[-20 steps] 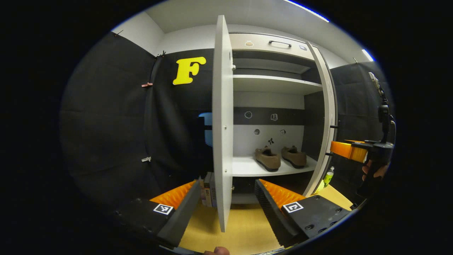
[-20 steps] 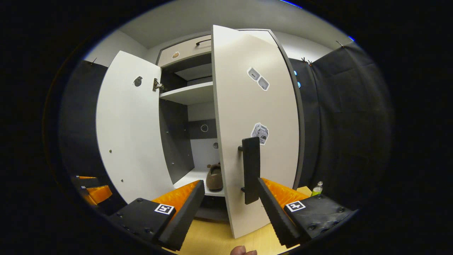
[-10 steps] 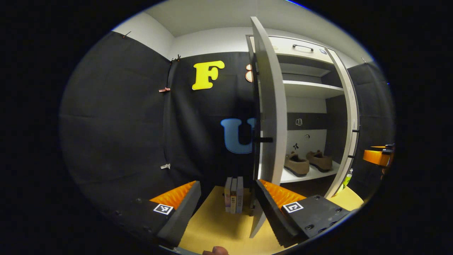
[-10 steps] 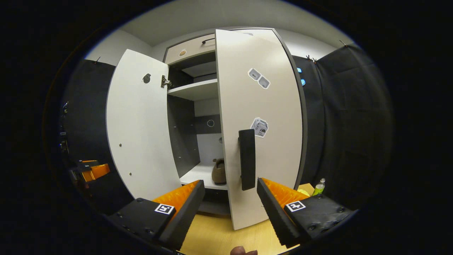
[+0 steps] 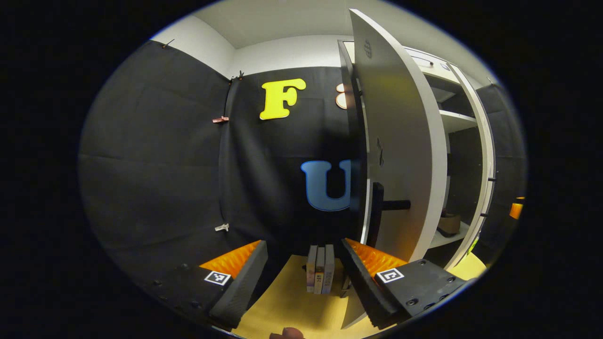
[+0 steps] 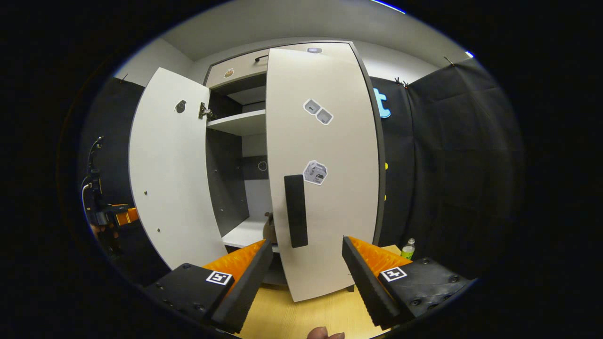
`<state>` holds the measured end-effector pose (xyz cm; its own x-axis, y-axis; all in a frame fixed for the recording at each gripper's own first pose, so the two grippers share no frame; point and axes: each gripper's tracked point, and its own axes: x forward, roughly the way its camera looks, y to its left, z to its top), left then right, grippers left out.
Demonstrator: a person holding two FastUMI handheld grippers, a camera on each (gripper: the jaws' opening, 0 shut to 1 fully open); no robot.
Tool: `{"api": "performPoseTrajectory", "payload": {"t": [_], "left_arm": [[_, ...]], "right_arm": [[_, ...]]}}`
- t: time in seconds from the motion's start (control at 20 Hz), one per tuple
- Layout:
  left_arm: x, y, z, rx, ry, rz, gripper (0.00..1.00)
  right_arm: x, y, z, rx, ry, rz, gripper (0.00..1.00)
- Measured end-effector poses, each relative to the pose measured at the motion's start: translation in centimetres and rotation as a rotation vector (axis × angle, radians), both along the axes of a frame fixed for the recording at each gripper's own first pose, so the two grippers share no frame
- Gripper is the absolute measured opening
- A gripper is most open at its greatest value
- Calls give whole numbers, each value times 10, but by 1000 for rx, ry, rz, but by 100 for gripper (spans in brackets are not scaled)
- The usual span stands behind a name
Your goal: Grab one shoe with the right hand and put it into the shoe cabinet, grab the other shoe with the left hand and put it into the shoe cabinet; then close the right door with the right hand and the left door with the left hand.
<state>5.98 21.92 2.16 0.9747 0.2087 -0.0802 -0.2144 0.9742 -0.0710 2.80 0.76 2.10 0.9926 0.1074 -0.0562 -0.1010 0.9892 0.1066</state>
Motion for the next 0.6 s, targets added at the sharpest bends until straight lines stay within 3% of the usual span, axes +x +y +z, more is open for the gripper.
{"api": "performPoseTrajectory", "payload": {"t": [0.1, 0.3, 0.45, 0.6], "left_arm": [[-1, -1, 1, 20, 0, 6, 93], [-1, -21, -2, -58, 11, -36, 92], [-5, -36, 2, -12, 14, -38, 97], [-4, -46, 2, -44, 23, -29, 93]], "right_arm": [[2, -8, 0, 2, 5, -31, 98], [5, -8, 1, 24, 12, -25, 98], [6, -8, 4, 38, 12, -13, 98], [7, -13, 4, 34, 15, -11, 98]]}}
